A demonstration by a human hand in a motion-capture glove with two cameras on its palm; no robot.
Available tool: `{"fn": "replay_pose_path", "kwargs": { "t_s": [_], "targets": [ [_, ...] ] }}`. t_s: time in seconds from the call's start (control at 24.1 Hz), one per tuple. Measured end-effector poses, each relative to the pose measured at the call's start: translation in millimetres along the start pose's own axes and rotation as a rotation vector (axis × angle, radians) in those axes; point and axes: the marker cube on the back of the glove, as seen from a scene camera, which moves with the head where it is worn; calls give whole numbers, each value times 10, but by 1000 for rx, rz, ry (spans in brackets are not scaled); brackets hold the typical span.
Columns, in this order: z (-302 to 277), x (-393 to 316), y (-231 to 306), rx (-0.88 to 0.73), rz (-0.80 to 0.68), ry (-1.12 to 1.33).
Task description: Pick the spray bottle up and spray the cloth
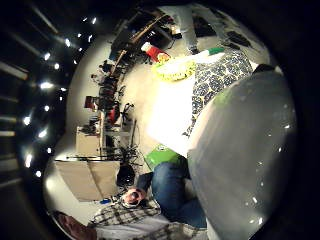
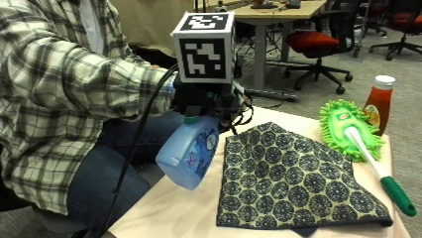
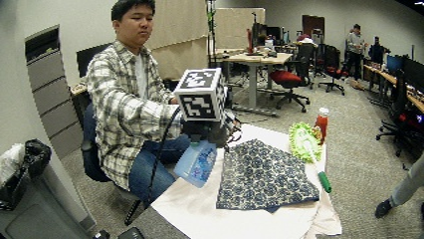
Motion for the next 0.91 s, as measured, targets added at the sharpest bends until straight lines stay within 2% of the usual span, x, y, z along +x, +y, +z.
{"fn": "replay_pose_path", "kwargs": {
  "t_s": [0.58,0.91],
  "targets": [
    [416,-158,-49,-175,-22,364],
    [600,-233,-45,-225,-70,472]
  ]
}}
